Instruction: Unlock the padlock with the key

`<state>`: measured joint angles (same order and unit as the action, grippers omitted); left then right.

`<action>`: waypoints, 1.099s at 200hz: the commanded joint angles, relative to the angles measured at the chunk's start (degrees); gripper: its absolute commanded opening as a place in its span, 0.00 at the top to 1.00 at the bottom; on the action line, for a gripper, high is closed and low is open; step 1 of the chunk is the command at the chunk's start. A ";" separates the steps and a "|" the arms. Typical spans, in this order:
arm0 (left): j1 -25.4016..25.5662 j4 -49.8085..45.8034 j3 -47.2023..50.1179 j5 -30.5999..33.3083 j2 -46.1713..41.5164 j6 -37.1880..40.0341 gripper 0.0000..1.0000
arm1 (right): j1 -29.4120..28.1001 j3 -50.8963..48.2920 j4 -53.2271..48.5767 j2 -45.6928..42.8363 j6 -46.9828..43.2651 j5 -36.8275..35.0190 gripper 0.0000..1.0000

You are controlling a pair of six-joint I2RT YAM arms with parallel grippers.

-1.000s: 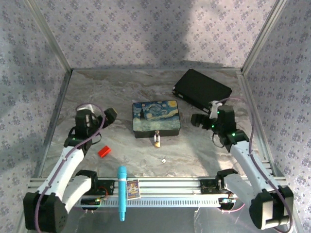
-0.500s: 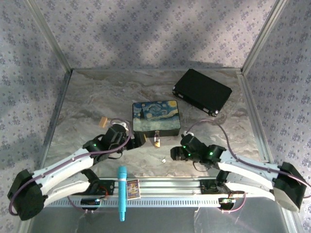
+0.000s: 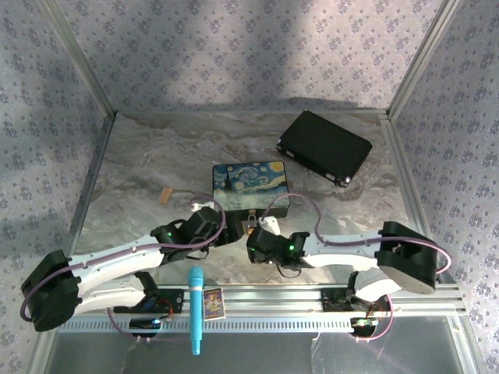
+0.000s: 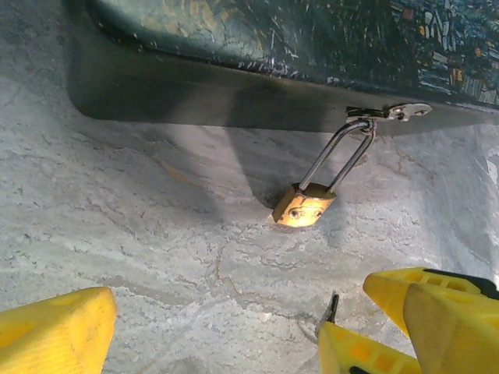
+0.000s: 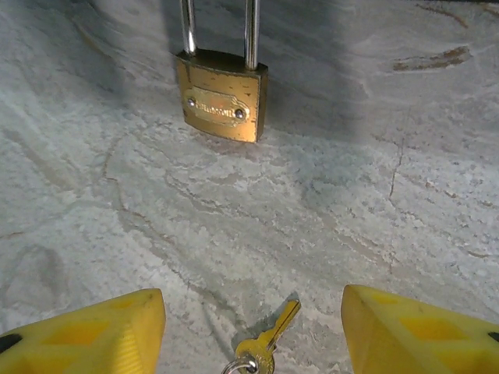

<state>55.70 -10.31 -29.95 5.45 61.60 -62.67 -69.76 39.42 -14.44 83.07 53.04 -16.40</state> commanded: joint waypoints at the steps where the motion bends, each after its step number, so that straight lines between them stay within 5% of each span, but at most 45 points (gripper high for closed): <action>1: 1.27 0.61 -2.34 1.90 0.65 -1.30 0.06 | -0.96 2.02 -7.76 2.30 2.66 -4.69 0.39; 89: 4.92 0.69 -4.95 4.97 0.82 -2.80 0.06 | -4.77 1.38 -15.07 2.23 6.27 -3.25 0.54; 220: 6.99 1.60 -5.11 6.19 1.91 -3.42 0.06 | -9.50 0.22 -10.88 1.42 9.54 -0.47 0.63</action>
<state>62.06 -9.80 -34.04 10.28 63.18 -65.28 -77.60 39.97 -24.67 84.42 59.81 -18.37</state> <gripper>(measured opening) 0.943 0.373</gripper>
